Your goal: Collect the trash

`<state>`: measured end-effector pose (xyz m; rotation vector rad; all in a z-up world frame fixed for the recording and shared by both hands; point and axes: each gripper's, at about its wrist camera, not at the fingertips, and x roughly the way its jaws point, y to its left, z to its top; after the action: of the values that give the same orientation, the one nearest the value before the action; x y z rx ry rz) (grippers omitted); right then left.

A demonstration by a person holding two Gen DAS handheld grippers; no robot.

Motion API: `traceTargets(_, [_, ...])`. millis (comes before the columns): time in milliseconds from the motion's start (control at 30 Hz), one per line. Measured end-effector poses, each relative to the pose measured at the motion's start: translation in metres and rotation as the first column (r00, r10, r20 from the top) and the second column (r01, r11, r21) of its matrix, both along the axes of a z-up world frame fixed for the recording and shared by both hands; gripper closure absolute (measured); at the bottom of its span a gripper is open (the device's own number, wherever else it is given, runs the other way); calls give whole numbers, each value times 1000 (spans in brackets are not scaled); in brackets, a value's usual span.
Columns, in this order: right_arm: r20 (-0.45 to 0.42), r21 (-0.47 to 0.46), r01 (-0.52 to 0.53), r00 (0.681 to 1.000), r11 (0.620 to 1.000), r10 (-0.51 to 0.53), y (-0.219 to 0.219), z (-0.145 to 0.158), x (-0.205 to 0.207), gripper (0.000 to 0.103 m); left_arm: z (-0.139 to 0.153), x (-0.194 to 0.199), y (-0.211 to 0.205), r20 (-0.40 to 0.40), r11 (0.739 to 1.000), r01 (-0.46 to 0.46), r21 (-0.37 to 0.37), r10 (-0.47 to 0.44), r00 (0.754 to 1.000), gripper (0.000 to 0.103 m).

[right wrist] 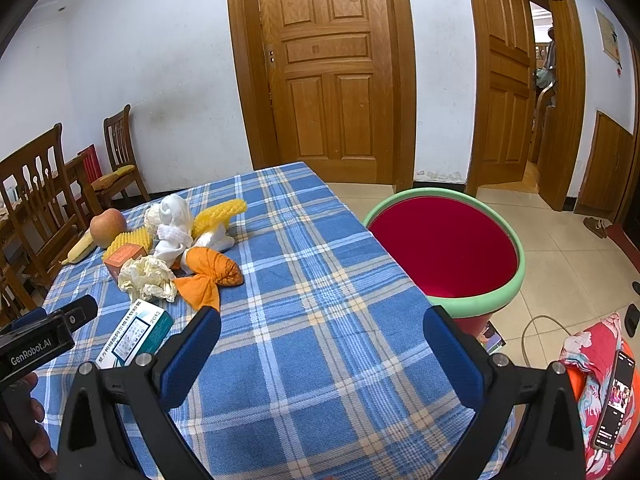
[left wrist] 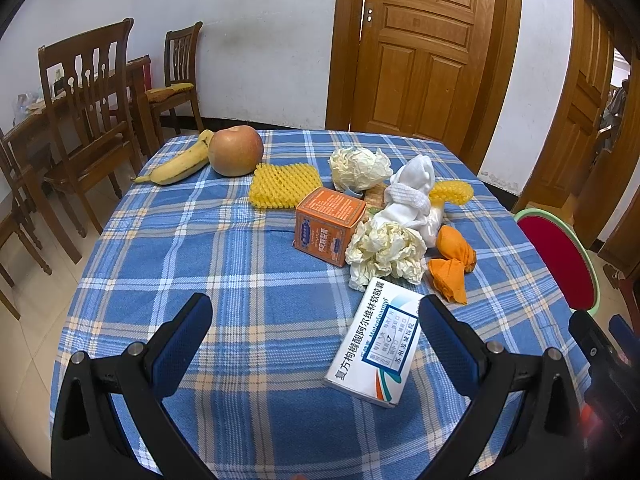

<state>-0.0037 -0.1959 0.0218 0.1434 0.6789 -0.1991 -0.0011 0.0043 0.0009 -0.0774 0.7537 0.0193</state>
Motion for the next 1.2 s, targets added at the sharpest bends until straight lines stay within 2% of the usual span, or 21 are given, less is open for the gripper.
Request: traceTargets(1200, [-7,1,11,1000,1000,-11,-3,-1,0,0,-4,3,-7,-20,1000,18,4,-18,1000,2])
